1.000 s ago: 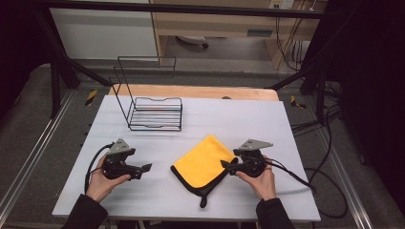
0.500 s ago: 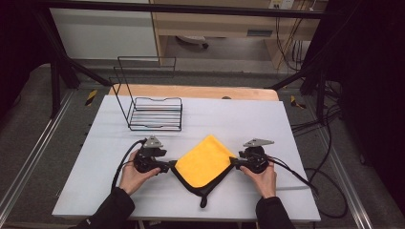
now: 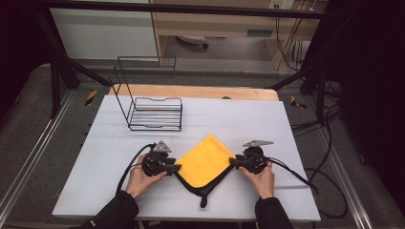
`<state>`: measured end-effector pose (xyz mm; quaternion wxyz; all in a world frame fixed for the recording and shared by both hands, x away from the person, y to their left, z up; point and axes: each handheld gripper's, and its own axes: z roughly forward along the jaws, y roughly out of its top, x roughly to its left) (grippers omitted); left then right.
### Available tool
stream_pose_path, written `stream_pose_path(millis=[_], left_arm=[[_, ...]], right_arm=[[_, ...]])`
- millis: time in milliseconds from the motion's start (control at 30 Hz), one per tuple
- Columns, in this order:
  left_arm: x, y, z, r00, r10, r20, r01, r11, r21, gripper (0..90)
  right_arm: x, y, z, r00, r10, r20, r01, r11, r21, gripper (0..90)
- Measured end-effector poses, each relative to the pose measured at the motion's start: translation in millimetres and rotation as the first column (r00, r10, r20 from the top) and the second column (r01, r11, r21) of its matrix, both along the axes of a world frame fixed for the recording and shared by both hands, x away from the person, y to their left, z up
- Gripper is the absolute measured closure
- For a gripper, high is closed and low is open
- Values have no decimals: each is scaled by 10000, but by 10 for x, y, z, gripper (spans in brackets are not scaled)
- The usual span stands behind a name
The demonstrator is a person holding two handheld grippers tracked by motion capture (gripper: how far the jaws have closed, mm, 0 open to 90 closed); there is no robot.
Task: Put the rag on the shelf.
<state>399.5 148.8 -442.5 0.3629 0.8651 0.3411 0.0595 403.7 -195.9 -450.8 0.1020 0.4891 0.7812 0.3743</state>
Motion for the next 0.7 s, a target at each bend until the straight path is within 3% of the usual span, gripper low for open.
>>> stream_pose_path(millis=[133,467,600,700], left_arm=[[-3,-13,-9,9994,38,-332,-43,9999,-163,708],[-73,-69,52,10000,20,-74,-18,9997,261,814],[-164,-20,112,9997,160,-185,-158,9998,117,823],[-272,42,132,9994,274,-228,-273,9996,67,824]], right_arm=[[14,1,5,9998,121,-188,-118,9998,149,698],[54,1,26,9987,315,-388,-298,9986,438,790],[74,69,78,9985,541,-12,-541,9985,32,798],[113,151,114,9976,673,150,-675,9977,110,800]])
